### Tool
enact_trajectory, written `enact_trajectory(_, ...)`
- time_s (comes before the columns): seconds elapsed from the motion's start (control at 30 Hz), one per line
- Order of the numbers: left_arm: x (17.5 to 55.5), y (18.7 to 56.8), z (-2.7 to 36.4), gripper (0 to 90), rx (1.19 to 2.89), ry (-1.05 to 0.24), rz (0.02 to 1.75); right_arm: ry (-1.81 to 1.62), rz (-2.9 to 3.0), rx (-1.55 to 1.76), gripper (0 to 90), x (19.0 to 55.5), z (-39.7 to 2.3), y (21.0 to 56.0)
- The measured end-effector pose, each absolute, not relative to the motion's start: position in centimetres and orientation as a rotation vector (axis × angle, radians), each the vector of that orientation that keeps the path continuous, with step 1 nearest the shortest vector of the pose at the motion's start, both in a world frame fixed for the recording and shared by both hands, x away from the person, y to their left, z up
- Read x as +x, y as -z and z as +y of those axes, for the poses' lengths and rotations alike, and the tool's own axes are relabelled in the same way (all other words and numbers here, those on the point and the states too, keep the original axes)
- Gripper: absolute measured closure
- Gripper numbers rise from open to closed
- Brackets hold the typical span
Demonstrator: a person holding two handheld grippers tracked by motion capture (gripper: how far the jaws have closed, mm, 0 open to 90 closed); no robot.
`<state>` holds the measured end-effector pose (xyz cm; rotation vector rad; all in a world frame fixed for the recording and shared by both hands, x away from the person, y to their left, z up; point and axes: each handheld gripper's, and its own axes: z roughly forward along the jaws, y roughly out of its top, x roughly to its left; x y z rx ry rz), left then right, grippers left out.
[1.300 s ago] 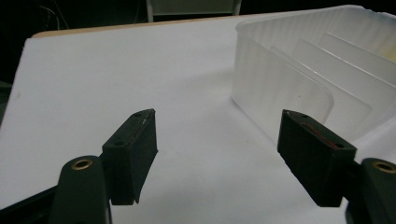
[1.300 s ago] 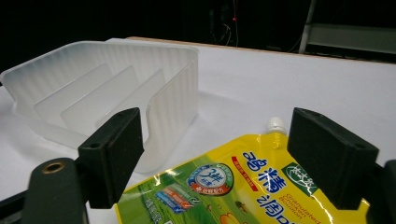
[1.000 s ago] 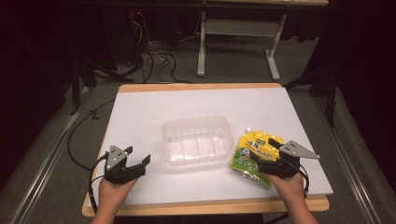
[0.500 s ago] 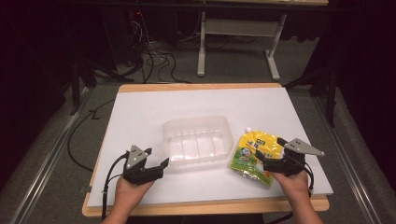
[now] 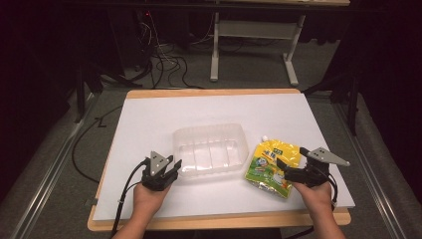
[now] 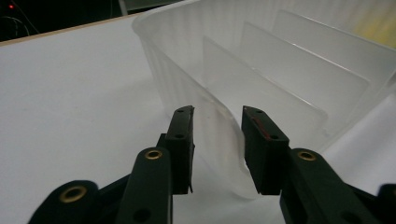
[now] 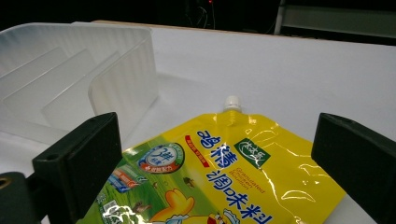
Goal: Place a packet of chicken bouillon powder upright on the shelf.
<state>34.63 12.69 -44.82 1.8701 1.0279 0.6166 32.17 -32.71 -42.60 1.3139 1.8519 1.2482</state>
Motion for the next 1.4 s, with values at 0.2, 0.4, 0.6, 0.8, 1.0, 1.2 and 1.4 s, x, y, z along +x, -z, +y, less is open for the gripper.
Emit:
enact_trajectory(0.2,34.9,44.8,13.0,71.6,1.863,-0.651,1.044,-1.241,1.854,1.32,3.7,32.2,-33.0,42.8)
enact_trajectory(0.4,35.0,44.9,13.3,68.8,1.852,-0.622,1.046,-1.253,1.848,1.335,7.7,32.2,-33.4,42.9)
enact_trajectory(0.6,34.2,44.4,13.9,49.3,1.836,-0.593,1.016,-1.251,1.838,1.409,15.5,33.2,-34.6,43.3)
enact_trajectory(0.8,33.1,43.6,15.6,38.2,1.822,-0.611,0.983,-1.196,1.832,1.51,21.7,35.2,-36.4,44.3)
enact_trajectory(1.0,33.1,43.7,18.1,30.2,1.801,-0.616,1.063,-1.179,1.805,1.589,27.1,36.8,-38.0,45.0)
enact_trajectory(1.2,32.8,44.3,19.9,27.6,1.779,-0.583,1.139,-1.219,1.765,1.738,27.3,38.5,-39.8,46.1)
enact_trajectory(1.4,32.3,44.4,20.4,28.0,1.78,-0.578,1.141,-1.237,1.767,1.845,28.1,39.7,-40.7,47.3)
